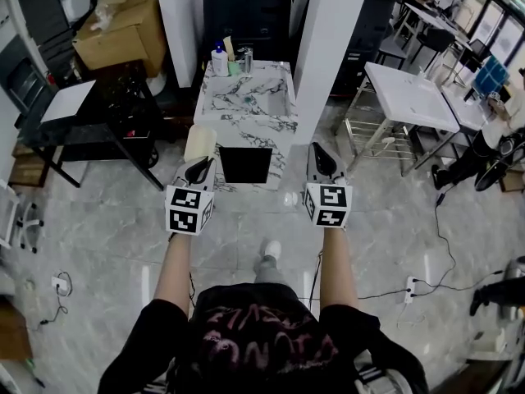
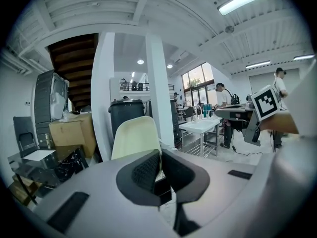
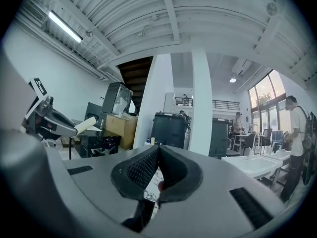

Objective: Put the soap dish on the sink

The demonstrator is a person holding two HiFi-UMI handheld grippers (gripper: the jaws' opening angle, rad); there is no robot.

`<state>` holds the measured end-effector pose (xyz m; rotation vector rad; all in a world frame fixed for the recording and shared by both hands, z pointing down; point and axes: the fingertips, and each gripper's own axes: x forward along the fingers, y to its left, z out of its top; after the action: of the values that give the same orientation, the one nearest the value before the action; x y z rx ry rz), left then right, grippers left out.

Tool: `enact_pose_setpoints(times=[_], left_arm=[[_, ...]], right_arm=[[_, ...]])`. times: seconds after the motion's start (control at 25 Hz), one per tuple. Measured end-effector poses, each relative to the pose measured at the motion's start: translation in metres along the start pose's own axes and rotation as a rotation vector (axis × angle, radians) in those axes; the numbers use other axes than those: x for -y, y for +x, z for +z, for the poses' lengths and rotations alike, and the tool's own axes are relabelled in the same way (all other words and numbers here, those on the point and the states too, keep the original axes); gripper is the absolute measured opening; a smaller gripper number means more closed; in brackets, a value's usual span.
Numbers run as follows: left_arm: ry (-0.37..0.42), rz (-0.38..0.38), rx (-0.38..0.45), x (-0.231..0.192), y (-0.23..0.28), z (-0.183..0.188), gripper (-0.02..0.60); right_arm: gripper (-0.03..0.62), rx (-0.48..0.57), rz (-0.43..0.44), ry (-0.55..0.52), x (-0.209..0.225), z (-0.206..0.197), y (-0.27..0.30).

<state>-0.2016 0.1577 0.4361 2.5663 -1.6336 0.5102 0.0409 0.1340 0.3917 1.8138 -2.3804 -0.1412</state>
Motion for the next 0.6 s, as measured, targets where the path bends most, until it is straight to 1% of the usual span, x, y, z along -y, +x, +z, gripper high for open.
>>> enact_pose_setpoints(times=[0.2,0.4,0.6], left_arm=[[-0.008,-0.007,-0.019,-0.005,0.055,0.005,0.029],[0.001,-0.007,-0.028,-0.009,0.115,0.013,0.029],[0.002,0.009,-0.036,-0.013,0.173,0.033,0.029]], right_arm=[[0.014,-0.014,-0.006,0.003,0.029,-0.013,0.042],[0.014,-0.011,-0.011,0.028,0.067,-0.027,0.089],[0.013,-0.009,0.01,0.03,0.102,-0.032,0.138]])
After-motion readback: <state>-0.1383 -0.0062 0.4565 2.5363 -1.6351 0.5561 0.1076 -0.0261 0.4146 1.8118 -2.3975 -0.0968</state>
